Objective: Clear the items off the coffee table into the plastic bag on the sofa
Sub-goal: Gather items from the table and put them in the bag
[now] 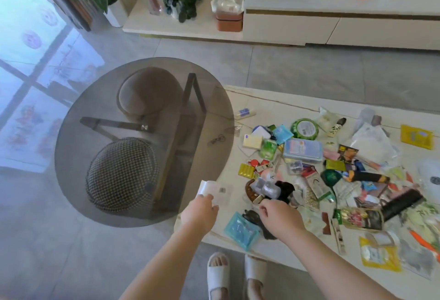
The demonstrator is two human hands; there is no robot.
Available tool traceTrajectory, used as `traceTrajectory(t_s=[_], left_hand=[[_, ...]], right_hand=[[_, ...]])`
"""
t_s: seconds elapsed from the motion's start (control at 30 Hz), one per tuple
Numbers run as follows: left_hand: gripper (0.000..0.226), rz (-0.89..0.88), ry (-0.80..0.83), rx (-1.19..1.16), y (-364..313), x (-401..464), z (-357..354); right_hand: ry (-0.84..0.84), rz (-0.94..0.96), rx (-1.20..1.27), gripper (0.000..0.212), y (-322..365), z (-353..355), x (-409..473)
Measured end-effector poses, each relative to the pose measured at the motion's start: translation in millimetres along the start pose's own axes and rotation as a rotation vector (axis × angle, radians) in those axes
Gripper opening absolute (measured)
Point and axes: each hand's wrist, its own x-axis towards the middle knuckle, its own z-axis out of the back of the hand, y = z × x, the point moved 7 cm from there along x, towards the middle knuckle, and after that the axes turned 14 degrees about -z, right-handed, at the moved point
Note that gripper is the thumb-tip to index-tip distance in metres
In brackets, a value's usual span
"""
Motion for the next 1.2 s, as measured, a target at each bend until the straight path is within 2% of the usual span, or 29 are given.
traceTrajectory(t_s=[0.2,0.4,0.6,0.7,0.8,0.9,0.97,1.1,1.2], left_hand=[[0.046,0.042,0.012,0.042,30.6,49.3,-27.0],[0.061,0.017,-0.021,0.093,49.6,94.9,-43.0],[0.067,0.022,-0.054,0.082,51.8,128.6,-63.3],[0.064,0.032,-0.064,0.061,57.8,142.3,-76.8],[0.056,0.055,-0.128,0.053,65.6,149.0,-84.7],[0.044,0.051,-0.146,0.069,69.5,147.8,-90.6],[0.040,-0.001,-0.143,0.165,66.9,147.4,-92.8],[0.047,-0.130,-0.117,0.308,58.5,153.2,-99.4],[0.032,-0.095,-0.067,0.337,61.4,153.7,-99.6]], right_hand=[[0.048,-0.042,-0.027,0.020,-13.6,-41.7,44.9],[-0.028,-0.118,-0.019,0.031,-32.6,-61.9,87.6],[-0.152,-0.153,-0.051,0.051,-36.6,-69.2,122.3],[-0.180,-0.197,-0.043,0.067,-37.1,-77.5,139.4],[-0.200,-0.204,-0.070,0.071,-38.6,-86.2,152.1],[-0.219,-0.185,-0.123,0.069,-43.9,-93.9,155.7],[-0.253,-0.173,-0.150,0.067,-47.8,-95.0,158.0],[-0.267,-0.178,-0.115,0.071,-51.8,-89.7,163.9],[-0.293,-0.147,-0.031,0.054,-51.7,-81.6,160.1]])
